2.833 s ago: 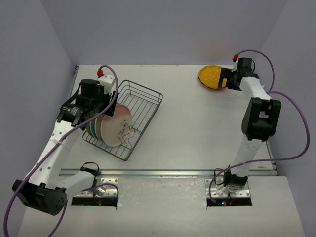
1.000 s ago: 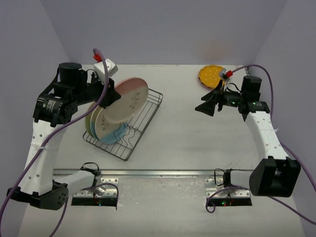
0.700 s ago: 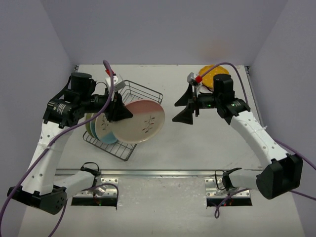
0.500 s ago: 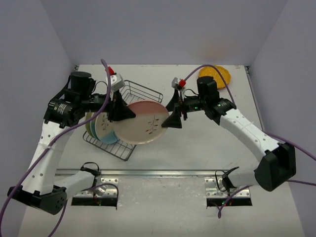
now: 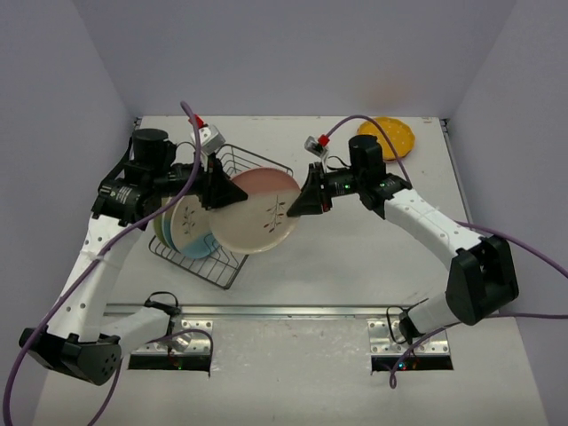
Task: Unload the plates from the dish rack
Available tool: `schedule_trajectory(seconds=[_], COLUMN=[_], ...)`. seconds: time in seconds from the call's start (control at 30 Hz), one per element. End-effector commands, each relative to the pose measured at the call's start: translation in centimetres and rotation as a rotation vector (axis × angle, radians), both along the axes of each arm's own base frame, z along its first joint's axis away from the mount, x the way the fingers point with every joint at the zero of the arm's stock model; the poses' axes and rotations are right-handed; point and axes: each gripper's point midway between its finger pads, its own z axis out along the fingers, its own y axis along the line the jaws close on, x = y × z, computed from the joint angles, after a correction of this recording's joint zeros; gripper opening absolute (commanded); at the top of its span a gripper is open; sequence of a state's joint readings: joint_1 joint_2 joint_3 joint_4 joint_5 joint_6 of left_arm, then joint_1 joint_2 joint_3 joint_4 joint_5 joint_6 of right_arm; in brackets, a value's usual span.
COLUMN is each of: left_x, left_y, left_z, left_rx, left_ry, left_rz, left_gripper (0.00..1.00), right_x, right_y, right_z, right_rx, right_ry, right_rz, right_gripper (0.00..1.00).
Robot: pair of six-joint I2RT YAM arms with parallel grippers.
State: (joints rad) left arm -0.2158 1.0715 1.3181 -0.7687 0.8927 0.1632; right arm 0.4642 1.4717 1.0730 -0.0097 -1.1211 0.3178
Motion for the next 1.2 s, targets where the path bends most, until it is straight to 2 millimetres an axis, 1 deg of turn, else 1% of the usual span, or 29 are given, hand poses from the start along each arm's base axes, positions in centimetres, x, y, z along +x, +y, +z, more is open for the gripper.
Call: schedule_trajectory(seconds=[0.0,0.03,0.07,0.13,0.17,0.2,0.23,0.27,0.33,0.37,0.4,0.47,0.6,0.67,0.73,0.77,0.83,0.87,0.9,0.97,1.0,1.17], left_x=[1.3,1.9,2.6,4.5,5.7,6.2,7.1,7.5,8.0,8.4,8.5,8.8,9.3,9.4,9.5,9.7,9.9,10.0,10.0,10.0,10.0,10.1], left_y=[-0.1,0.1,0.4,1.3,2.0,2.3,3.0,3.3,3.6,4.0,4.2,4.7,6.0,6.6,7.1,7.4,8.0,8.1,8.1,8.2,8.2,8.4], left_z=[0.7,0.3,-0.2,-1.2,-1.9,-2.0,-2.1,-2.0,-1.8,-1.7,-1.6,-1.6,-1.9,-1.9,-1.9,-2.0,-2.2,-2.4,-2.4,-2.5,-2.5,-2.8], left_rx=[-0.013,-0.004,0.012,0.044,0.076,0.087,0.108,0.112,0.112,0.116,0.12,0.135,0.162,0.171,0.183,0.191,0.214,0.224,0.227,0.226,0.224,0.23], left_ry=[-0.078,-0.068,-0.057,-0.031,-0.023,-0.022,-0.027,-0.033,-0.044,-0.053,-0.058,-0.064,-0.07,-0.075,-0.078,-0.077,-0.066,-0.057,-0.053,-0.047,-0.048,-0.042], left_rz=[0.051,0.084,0.122,0.223,0.284,0.31,0.364,0.393,0.422,0.449,0.463,0.498,0.575,0.61,0.642,0.656,0.686,0.693,0.693,0.694,0.694,0.703], left_gripper=[0.33,0.47,0.54,0.85,0.88,0.9,0.92,0.94,1.0,1.0,1.0,1.0,1.0,1.0,1.0,1.0,1.0,1.0,1.0,1.0,1.0,1.0], right_x=[2.6,2.9,3.3,4.0,3.9,4.1,4.8,4.8,5.3,5.7,5.7,6.4,7.1,7.8,8.6,8.9,9.7,9.9,9.8,10.4,10.5,12.2], right_y=[-4.3,-5.0,-5.8,-7.9,-8.6,-9.3,-10.7,-11.7,-13.4,-15.0,-15.5,-18.2,-21.9,-23.9,-26.6,-27.5,-29.3,-30.2,-30.6,-32.2,-32.4,-35.2], right_z=[1.7,1.3,1.1,-0.3,-1.1,-1.5,-1.9,-2.8,-3.6,-4.4,-5.0,-6.4,-8.4,-9.6,-11.0,-11.9,-12.9,-13.4,-13.9,-14.8,-15.3,-17.4], right_rx=[0.094,0.093,0.094,0.091,0.088,0.089,0.095,0.095,0.099,0.101,0.095,0.092,0.097,0.097,0.105,0.102,0.086,0.086,0.087,0.074,0.071,-0.007], right_ry=[0.17,0.183,0.196,0.255,0.292,0.308,0.326,0.352,0.383,0.416,0.44,0.471,0.534,0.57,0.624,0.649,0.659,0.684,0.691,0.704,0.709,0.726], right_rz=[-0.13,-0.149,-0.173,-0.24,-0.257,-0.277,-0.323,-0.351,-0.405,-0.457,-0.472,-0.552,-0.647,-0.707,-0.781,-0.805,-0.855,-0.877,-0.885,-0.934,-0.939,-1.025], right_gripper=[0.0,0.0,0.0,0.0,0.0,0.0,0.0,0.0,0.0,0.0,0.0,0.0,0.0,0.0,0.0,0.0,0.0,0.0,0.0,0.0,0.0,0.0])
